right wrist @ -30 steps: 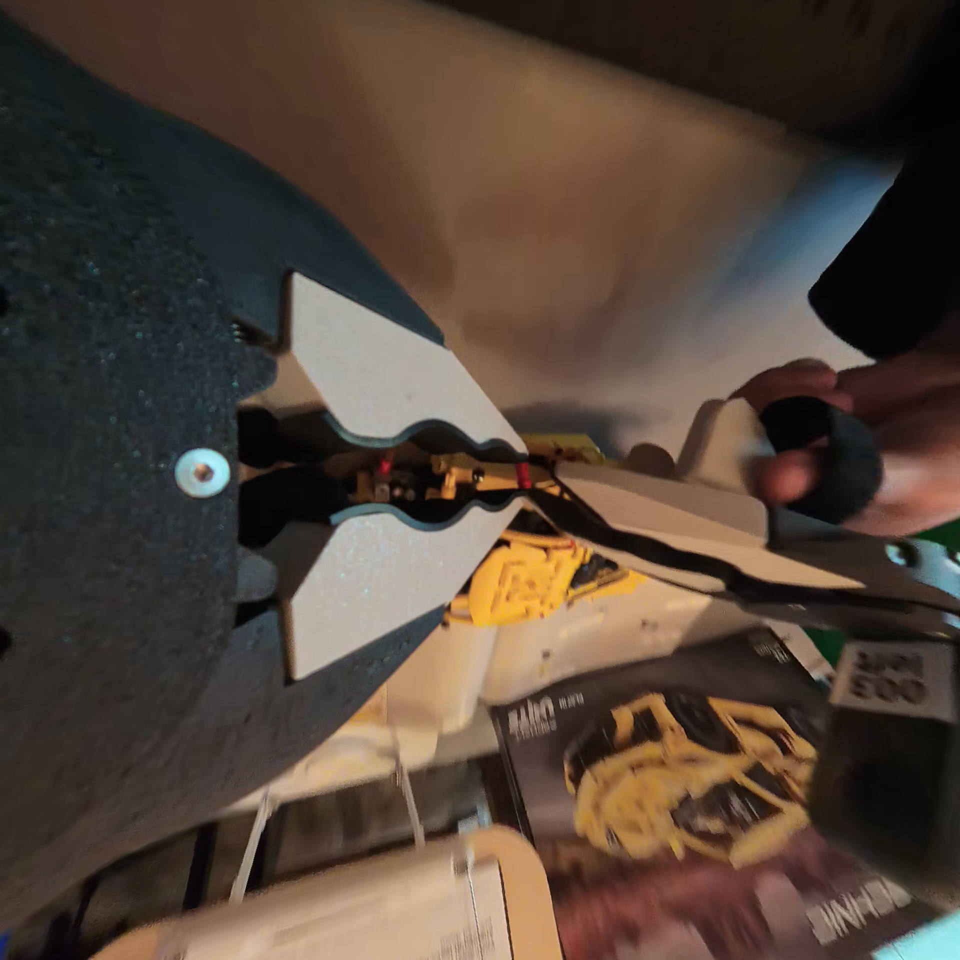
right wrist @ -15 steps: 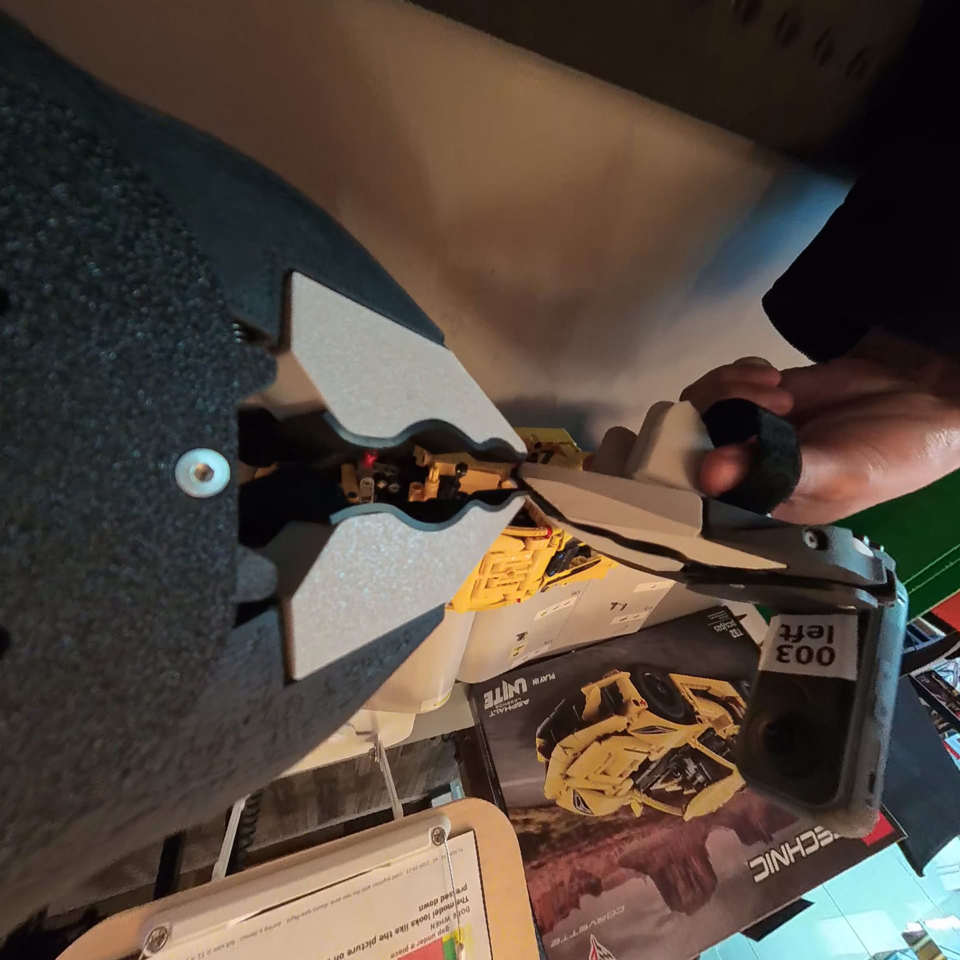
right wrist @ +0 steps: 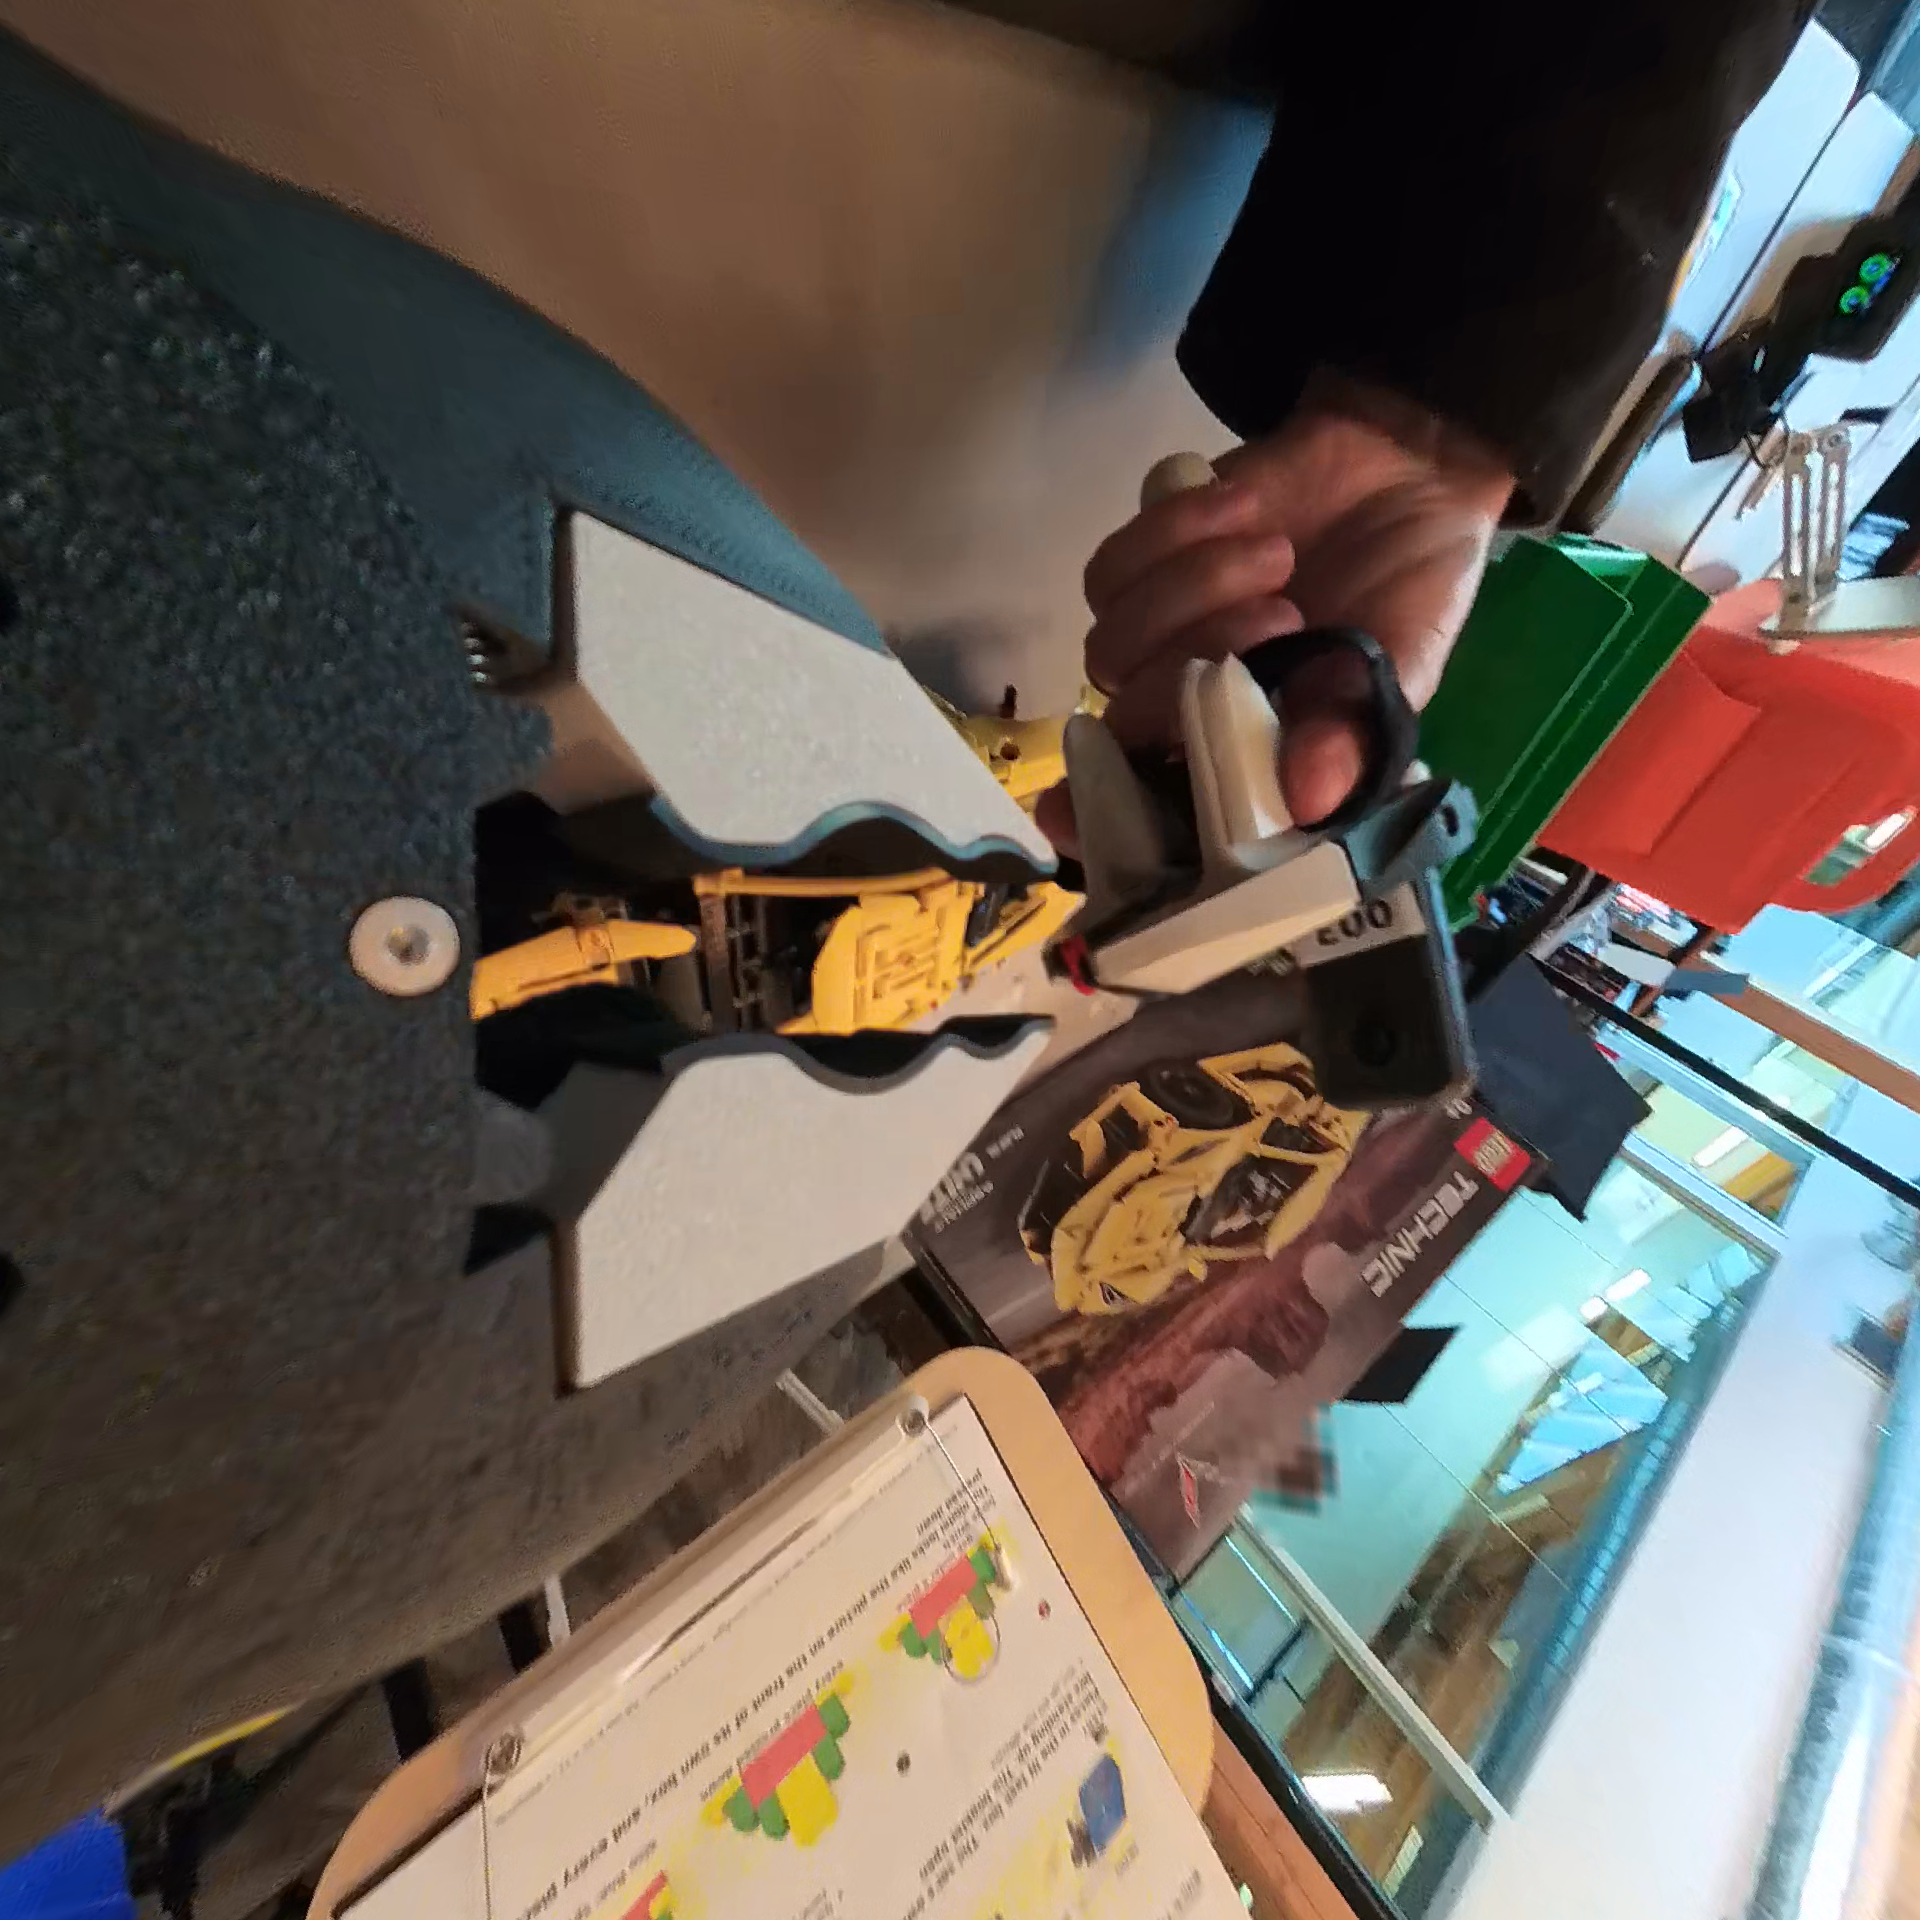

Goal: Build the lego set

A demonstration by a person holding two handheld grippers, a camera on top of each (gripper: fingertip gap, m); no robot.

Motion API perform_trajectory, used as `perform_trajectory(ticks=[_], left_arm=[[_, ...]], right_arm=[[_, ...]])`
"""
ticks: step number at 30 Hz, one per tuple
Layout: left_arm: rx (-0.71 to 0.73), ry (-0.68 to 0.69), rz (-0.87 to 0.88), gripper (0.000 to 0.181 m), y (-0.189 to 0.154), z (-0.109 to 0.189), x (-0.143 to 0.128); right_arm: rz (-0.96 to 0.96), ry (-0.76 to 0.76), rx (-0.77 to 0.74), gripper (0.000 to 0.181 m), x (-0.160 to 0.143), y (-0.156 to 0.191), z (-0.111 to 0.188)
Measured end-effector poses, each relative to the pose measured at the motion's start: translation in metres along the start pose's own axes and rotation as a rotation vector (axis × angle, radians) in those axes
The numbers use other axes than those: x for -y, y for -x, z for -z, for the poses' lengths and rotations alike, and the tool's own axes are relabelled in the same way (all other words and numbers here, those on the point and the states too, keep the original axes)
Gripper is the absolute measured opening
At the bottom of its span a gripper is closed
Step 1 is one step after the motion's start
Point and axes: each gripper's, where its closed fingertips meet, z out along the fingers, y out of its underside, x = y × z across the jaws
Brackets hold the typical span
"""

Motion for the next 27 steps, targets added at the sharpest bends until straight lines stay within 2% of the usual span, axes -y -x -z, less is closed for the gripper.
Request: perform_trajectory(ticks=[11, 22, 27], left_arm=[[-0.045, -0.009, 0.041, 0.005, -0.003, -0.004, -0.002], [-0.071, -0.035, 0.073, 0.005, -0.004, -0.004, 0.001], [-0.084, -0.016, 0.086, 0.004, -0.006, -0.005, -0.002]], right_arm=[[0.073, -0.055, -0.048, 0.009, 0.013, -0.002, 0.008], [0.067, -0.056, -0.057, 0.008, 0.013, -0.004, 0.009], [0.026, -0.059, 0.002, 0.007, 0.014, -0.001, 0.01]])
